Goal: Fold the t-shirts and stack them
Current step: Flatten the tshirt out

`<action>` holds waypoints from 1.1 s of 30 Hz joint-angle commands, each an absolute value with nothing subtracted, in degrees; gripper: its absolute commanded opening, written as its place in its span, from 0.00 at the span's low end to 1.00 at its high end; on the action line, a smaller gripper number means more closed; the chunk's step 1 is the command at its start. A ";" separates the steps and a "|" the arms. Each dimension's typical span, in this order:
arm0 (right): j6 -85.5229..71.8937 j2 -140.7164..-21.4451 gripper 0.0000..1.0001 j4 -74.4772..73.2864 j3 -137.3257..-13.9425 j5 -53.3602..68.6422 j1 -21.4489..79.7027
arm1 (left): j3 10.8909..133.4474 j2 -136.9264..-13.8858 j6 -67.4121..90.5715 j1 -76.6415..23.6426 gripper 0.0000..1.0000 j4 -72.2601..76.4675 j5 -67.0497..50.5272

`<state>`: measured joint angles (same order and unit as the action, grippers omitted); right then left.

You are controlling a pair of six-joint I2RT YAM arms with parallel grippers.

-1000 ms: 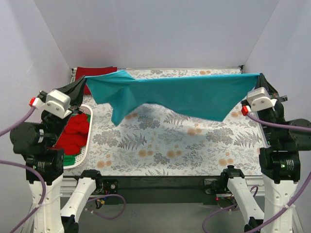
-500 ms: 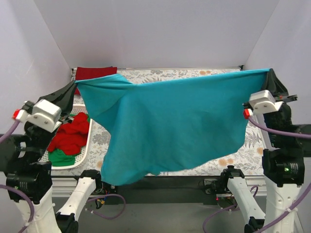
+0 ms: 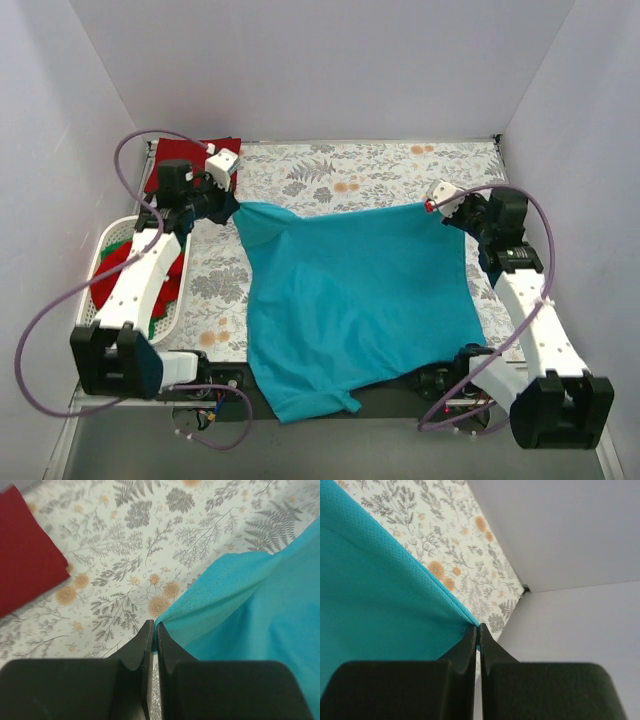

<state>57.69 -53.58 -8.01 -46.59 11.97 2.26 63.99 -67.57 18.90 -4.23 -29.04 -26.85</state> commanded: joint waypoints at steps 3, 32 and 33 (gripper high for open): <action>58.88 -67.10 0.01 -0.62 -48.95 13.89 1.85 | 68.18 -83.36 20.55 -4.13 0.00 -21.63 -24.61; 58.01 -102.74 0.01 -7.91 -76.38 13.01 1.32 | 102.83 -116.64 22.67 -12.13 0.00 -27.95 -6.94; 58.09 -102.74 0.01 -8.08 -76.38 13.18 1.32 | 102.66 -115.67 23.02 -12.13 0.00 -27.78 -6.94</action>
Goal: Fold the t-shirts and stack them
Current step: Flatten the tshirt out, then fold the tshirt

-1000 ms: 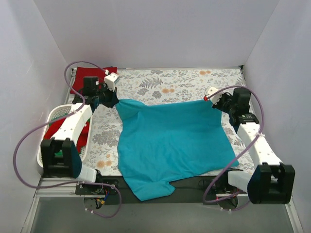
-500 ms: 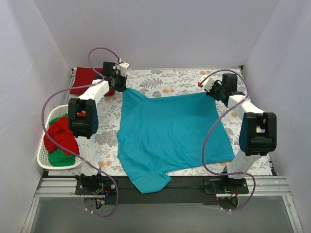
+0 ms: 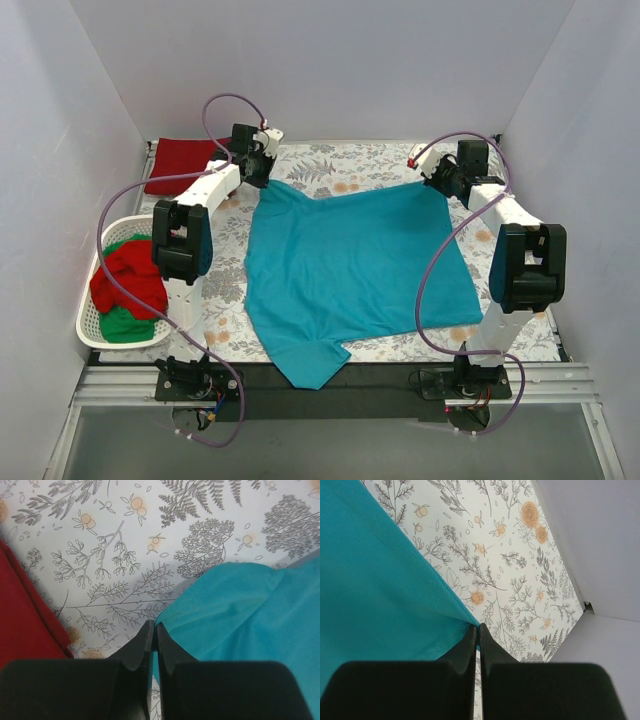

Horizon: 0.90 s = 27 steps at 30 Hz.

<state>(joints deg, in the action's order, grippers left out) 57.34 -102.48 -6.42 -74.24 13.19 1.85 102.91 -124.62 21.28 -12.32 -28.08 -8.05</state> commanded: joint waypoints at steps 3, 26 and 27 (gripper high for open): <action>57.66 -102.92 0.01 -8.61 -76.55 14.15 1.32 | 100.64 -113.03 21.89 -13.70 0.00 -27.77 -8.00; 58.80 -102.48 0.01 -14.85 -79.46 17.05 1.23 | 99.15 -110.41 18.72 -19.16 0.00 -36.56 0.09; 59.32 -102.05 0.01 -15.11 -79.02 17.22 1.23 | 98.10 -108.65 18.63 -19.16 0.00 -37.17 -1.91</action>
